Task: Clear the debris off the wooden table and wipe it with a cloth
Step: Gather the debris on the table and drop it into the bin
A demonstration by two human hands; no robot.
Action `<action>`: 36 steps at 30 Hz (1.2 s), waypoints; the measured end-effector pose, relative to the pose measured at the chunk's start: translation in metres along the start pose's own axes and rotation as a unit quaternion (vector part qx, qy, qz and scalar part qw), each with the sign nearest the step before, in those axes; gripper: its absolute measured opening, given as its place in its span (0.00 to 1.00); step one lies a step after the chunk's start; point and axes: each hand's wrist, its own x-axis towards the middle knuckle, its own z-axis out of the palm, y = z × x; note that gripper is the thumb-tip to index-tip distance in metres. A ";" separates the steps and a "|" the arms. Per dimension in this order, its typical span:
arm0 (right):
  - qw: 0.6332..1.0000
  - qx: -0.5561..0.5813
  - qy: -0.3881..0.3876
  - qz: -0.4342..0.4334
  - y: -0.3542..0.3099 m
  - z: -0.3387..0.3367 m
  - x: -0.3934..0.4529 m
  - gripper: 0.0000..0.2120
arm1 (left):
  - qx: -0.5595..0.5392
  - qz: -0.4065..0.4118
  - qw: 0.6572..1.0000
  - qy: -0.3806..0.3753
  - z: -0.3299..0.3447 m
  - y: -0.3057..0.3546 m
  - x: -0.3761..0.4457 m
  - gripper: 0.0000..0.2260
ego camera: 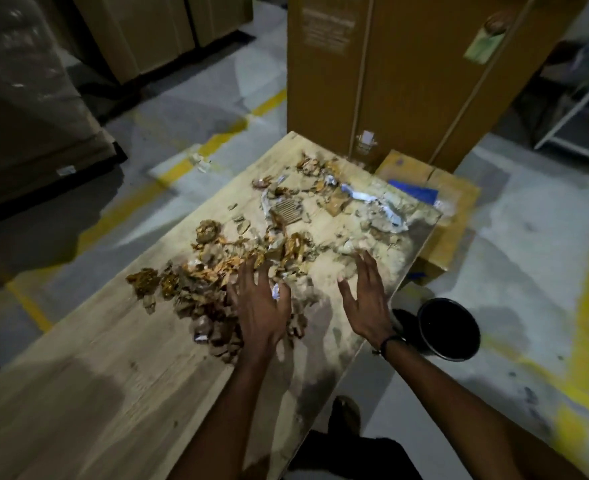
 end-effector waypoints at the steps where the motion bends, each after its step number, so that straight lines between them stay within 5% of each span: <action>1: 1.000 -0.002 0.000 0.000 0.005 -0.012 0.010 0.34 | -0.004 0.015 1.000 -0.015 0.004 0.011 0.007 0.22; 13: 1.000 -0.008 -0.001 -0.002 0.124 -0.067 0.176 0.32 | 0.064 0.056 0.987 -0.138 0.156 0.114 0.089 0.26; 20: 0.994 -0.037 -0.106 -0.012 0.180 -0.041 0.234 0.33 | 0.144 0.085 0.954 -0.248 0.240 0.134 0.101 0.23; 32: 0.960 0.023 -0.240 -0.139 0.115 0.014 0.169 0.30 | 0.203 -0.007 0.971 -0.129 0.171 0.074 0.068 0.21; 36: 0.969 0.072 -0.177 -0.154 0.102 -0.003 0.182 0.21 | 0.153 -0.020 0.982 -0.111 0.157 0.086 0.075 0.27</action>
